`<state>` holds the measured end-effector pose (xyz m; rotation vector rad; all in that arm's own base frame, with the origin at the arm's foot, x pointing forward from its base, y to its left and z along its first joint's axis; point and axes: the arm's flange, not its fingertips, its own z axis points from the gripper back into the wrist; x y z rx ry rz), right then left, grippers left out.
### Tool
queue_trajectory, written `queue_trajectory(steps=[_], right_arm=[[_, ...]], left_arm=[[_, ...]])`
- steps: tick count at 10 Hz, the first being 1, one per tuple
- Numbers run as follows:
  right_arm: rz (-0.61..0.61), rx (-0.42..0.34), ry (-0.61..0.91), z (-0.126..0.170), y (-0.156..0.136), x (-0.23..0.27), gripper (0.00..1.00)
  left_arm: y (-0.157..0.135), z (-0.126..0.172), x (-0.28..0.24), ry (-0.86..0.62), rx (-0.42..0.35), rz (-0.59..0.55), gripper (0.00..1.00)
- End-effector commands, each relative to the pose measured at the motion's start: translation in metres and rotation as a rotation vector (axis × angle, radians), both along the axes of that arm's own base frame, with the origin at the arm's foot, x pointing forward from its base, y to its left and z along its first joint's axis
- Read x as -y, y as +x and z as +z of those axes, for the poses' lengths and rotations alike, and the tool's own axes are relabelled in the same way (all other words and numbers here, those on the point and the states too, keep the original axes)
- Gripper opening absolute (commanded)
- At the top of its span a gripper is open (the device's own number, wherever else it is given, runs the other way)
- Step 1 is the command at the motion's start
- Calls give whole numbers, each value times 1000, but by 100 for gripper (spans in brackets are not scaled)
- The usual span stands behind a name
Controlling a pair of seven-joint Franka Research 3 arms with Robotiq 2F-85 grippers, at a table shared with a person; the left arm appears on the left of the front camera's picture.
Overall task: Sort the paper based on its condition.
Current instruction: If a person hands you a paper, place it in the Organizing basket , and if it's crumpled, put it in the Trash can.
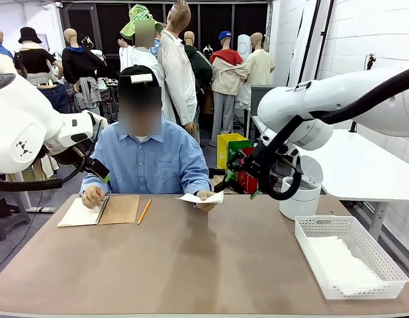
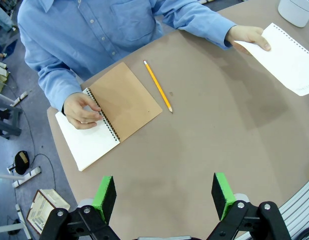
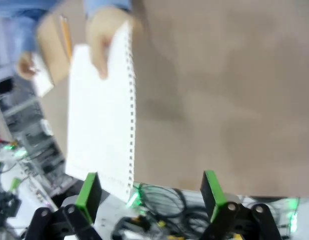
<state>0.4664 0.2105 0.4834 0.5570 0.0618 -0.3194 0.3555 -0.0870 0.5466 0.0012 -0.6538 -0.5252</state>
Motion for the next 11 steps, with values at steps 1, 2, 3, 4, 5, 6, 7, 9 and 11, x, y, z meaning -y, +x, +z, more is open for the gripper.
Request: queue_trajectory(steps=[1, 2, 3, 4, 5, 6, 7, 9, 11], right_arm=[[-157, -134, 134, -23, -3, 12, 100], [-213, -176, 180, -32, -7, 19, 100], [-262, -219, 242, -41, -10, 21, 100], [-307, -280, 339, -50, -9, 22, 100], [-337, -322, 443, -61, -7, 21, 100], [-360, -338, 505, -71, -6, 18, 100], [-360, -371, 539, -79, -6, 14, 100], [-366, -426, 553, -95, -5, 10, 100], [-365, -437, 575, -101, -4, 6, 100]], left_arm=[[0, 0, -1, -2, 0, 2, 100], [0, 0, -1, -2, 0, 2, 100], [0, 0, -1, -2, 0, 2, 100], [0, 0, -1, -2, 0, 2, 100], [0, 0, -1, -2, 0, 2, 100], [0, 0, -1, -2, 0, 2, 100], [0, 0, -1, -2, 0, 2, 100], [0, 0, -1, -2, 0, 2, 100], [0, 0, -1, -2, 0, 2, 100]])
